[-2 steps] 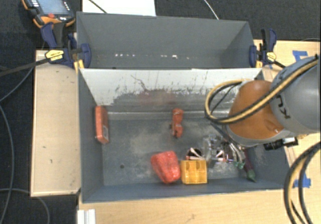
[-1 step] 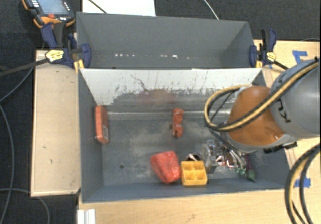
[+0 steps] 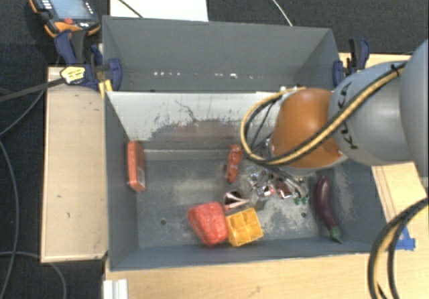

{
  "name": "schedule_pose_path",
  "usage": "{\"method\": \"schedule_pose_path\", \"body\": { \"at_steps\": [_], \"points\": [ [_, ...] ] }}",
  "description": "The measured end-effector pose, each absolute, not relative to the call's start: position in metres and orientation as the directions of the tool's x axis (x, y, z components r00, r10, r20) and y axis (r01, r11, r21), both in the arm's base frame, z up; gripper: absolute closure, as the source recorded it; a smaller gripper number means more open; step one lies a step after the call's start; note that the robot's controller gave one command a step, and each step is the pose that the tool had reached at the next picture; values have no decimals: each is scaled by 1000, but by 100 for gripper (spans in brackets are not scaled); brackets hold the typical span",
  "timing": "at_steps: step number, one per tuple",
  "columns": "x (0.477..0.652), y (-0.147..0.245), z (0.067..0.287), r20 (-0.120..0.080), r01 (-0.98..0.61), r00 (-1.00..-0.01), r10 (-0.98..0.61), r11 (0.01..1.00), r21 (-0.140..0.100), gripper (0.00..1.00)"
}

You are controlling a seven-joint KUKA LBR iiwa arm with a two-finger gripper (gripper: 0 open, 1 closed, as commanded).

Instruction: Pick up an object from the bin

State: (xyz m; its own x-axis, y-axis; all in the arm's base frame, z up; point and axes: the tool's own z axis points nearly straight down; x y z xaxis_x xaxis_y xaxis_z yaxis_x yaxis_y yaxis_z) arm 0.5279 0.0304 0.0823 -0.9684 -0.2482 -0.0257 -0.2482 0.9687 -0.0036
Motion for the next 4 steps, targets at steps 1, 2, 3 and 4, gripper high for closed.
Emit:
{"method": "schedule_pose_path", "body": {
  "at_steps": [1, 2, 3, 4],
  "points": [
    [525, 8, 75, -17, 198, -980, 198, 980, 4, 100],
    [552, 12, 72, -27, 188, -982, 188, 982, 7, 100],
    [547, 14, 71, -20, 171, -985, 171, 985, 5, 100],
    [549, 19, 71, -29, 325, -945, 326, 945, 12, 100]
  ]
}}
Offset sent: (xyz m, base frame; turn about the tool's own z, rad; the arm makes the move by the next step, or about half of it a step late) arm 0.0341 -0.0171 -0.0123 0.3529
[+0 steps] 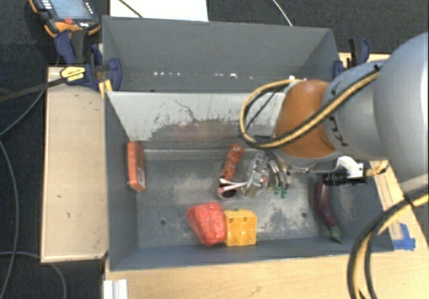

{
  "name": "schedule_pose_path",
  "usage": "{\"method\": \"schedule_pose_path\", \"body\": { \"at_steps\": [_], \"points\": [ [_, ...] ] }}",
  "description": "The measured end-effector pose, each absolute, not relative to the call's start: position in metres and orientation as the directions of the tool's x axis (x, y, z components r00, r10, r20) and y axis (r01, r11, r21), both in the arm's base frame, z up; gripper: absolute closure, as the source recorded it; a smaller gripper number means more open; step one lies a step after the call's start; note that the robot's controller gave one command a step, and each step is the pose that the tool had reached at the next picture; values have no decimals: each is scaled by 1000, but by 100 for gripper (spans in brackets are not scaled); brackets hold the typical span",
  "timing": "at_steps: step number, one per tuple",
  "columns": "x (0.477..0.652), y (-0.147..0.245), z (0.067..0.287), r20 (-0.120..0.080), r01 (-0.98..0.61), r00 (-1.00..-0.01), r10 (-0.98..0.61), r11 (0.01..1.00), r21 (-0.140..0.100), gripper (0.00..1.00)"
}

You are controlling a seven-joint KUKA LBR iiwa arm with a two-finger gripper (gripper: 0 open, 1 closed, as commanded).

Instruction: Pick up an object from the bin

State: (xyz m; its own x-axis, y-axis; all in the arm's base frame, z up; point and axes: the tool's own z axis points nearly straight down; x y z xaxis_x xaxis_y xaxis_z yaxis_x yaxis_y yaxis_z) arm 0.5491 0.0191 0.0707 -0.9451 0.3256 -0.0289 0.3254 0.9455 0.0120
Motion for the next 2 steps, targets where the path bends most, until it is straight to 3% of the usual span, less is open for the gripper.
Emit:
{"method": "schedule_pose_path", "body": {
  "at_steps": [2],
  "points": [
    [543, 18, 71, -18, 309, -951, 309, 951, 7, 100]
  ]
}}
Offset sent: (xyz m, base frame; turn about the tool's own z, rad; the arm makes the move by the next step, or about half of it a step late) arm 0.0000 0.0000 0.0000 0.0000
